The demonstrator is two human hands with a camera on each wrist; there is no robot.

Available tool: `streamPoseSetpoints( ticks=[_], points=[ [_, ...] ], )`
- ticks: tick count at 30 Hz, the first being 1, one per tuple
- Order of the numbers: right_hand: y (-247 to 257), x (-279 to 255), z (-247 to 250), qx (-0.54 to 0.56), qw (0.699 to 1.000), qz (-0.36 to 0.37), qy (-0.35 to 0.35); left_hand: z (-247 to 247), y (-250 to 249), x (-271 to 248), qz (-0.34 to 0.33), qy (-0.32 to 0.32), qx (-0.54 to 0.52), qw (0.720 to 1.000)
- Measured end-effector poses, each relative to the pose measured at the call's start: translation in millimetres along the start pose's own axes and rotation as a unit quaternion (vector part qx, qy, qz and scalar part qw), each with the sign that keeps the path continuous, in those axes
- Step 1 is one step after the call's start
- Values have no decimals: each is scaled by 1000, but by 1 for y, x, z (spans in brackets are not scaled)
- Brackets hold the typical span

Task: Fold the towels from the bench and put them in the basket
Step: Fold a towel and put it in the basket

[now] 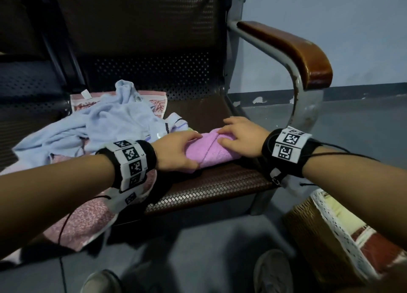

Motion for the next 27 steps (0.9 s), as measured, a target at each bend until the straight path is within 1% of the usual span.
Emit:
streamPoseSetpoints(
  ticks=[1, 2, 4, 5, 7, 9, 11, 12, 14, 16, 19, 21, 23, 24, 25, 27],
  points=[
    [4, 0, 1, -24, 1000, 9, 0, -4, 3, -1, 4, 5, 43, 999],
    [10, 1, 2, -50, 998, 29, -3, -3, 6, -1, 9, -7, 82, 997],
    [26, -1, 0, -88, 994, 65, -5, 13, 4, 0, 8, -66, 121, 990],
    [30, -3, -2, -88, 994, 68, -2, 23, -1, -1, 0, -96, 105, 990],
    [27, -6, 0, -52, 998, 42, -11, 41, -12, -3, -28, -128, 37, 991],
    [16, -11, 15, -13, 999, 9, -31, 55, -29, -6, -50, -136, -9, 989],
    [9, -21, 30, 40, 999, 0, -26, 71, -43, -8, -52, -142, -45, 987],
    [4, -29, 36, 69, 997, -3, -17, 78, -51, -8, -51, -143, -60, 987],
    [-6, -51, 44, 129, 992, -2, -1, 85, -73, -7, -52, -116, -84, 988],
    [-12, -80, 51, 197, 980, 5, 0, 80, -109, -4, -78, -84, -101, 988],
    [-30, -130, 57, 271, 961, -7, -45, 56, -183, 9, -133, -56, -97, 985],
    [-60, -169, 53, 293, 951, -52, -83, 35, -227, 24, -140, -49, -99, 984],
    [-99, -217, 39, 333, 929, -116, -114, 8, -264, 39, -135, -27, -149, 979],
    [-119, -243, 30, 360, 911, -153, -134, -9, -282, 46, -137, -8, -185, 973],
    [-139, -272, 21, 389, 887, -192, -160, -31, -300, 51, -138, 19, -229, 963],
    [-172, -327, -2, 453, 823, -264, -217, -82, -336, 61, -122, 82, -331, 932]
  ],
)
Point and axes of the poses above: each hand's wrist, its own x-axis towards the middle knuckle, its own z-axis out of the back of the hand, y = z × x, the point moved 10 cm from there along x, towards the middle knuckle, and after that the axes turned 5 degrees about z, right-handed, at the moved point
